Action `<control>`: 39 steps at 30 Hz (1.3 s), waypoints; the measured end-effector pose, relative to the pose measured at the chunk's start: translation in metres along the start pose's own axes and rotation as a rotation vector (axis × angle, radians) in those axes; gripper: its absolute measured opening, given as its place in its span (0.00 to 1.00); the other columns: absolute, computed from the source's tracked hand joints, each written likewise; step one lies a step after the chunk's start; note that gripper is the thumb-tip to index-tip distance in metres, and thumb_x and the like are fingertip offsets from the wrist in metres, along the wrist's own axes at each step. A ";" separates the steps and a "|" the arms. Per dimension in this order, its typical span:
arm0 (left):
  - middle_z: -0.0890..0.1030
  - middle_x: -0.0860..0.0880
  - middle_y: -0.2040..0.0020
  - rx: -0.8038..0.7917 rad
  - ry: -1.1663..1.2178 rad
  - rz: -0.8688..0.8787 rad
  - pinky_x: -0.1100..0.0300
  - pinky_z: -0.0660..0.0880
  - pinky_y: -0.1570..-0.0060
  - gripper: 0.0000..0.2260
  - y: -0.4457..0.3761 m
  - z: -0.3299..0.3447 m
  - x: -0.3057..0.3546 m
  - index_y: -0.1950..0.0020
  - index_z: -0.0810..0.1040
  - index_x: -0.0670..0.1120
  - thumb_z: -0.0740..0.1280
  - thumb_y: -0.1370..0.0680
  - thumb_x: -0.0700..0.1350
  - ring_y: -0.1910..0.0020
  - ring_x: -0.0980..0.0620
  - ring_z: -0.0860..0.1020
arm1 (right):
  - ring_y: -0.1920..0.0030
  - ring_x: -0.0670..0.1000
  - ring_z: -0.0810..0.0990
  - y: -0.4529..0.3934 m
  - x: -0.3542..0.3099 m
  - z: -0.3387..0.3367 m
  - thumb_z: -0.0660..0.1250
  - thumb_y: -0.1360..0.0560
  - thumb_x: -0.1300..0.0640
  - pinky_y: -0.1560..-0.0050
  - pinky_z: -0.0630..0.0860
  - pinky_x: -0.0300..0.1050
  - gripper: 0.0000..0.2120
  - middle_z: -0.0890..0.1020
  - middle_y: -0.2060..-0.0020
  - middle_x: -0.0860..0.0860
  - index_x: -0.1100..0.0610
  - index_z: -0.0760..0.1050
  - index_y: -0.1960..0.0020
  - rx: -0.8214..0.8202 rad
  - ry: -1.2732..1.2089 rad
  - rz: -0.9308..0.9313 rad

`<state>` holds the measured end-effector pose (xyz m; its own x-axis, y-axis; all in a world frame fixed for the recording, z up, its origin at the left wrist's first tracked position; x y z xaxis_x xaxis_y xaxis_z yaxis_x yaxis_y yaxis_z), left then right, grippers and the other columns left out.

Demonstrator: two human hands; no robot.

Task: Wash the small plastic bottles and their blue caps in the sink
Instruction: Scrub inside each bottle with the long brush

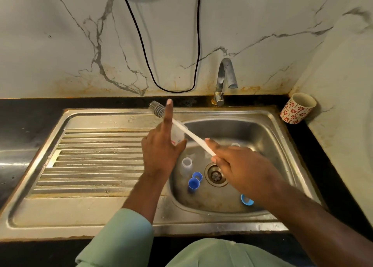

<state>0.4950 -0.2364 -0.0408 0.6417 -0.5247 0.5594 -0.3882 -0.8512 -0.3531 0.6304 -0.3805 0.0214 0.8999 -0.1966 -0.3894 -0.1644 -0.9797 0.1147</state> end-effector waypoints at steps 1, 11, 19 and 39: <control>0.82 0.42 0.45 0.011 0.025 0.030 0.42 0.78 0.48 0.55 0.002 0.000 0.002 0.23 0.36 0.65 0.79 0.31 0.52 0.50 0.41 0.81 | 0.66 0.40 0.69 0.000 0.000 -0.001 0.51 0.17 0.46 0.62 0.69 0.37 0.23 0.67 0.64 0.40 0.39 0.52 0.23 0.028 -0.004 -0.011; 0.79 0.48 0.43 0.095 0.921 -0.522 0.47 0.83 0.59 0.23 0.005 -0.016 0.003 0.34 0.64 0.55 0.72 0.24 0.51 0.47 0.47 0.82 | 0.63 0.42 0.75 0.021 0.025 -0.002 0.60 0.19 0.46 0.60 0.76 0.38 0.16 0.77 0.60 0.41 0.43 0.72 0.32 0.171 -0.079 0.160; 0.81 0.47 0.47 0.032 1.375 -0.631 0.54 0.79 0.67 0.16 0.012 -0.013 0.021 0.36 0.76 0.44 0.69 0.22 0.46 0.52 0.49 0.80 | 0.72 0.46 0.72 0.019 0.012 0.011 0.64 0.21 0.52 0.65 0.78 0.53 0.09 0.79 0.66 0.57 0.51 0.79 0.43 0.151 -0.450 0.226; 0.78 0.45 0.46 0.024 1.555 -0.819 0.59 0.76 0.70 0.28 -0.006 -0.026 -0.037 0.31 0.74 0.46 0.70 0.26 0.59 0.57 0.49 0.79 | 0.76 0.45 0.73 0.040 0.031 -0.024 0.67 0.23 0.55 0.75 0.70 0.36 0.08 0.78 0.71 0.51 0.41 0.76 0.50 -0.054 -0.681 0.235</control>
<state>0.4564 -0.2117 -0.0398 -0.5268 0.4667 0.7104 -0.2999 -0.8841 0.3584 0.6620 -0.4251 0.0361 0.3892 -0.3998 -0.8299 -0.2864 -0.9088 0.3035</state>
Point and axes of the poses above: each hand's wrist, its own y-axis away from the middle knuckle, its own z-axis out of the palm, x = y × z, the point moved 1 cm from there along -y, towards the middle knuckle
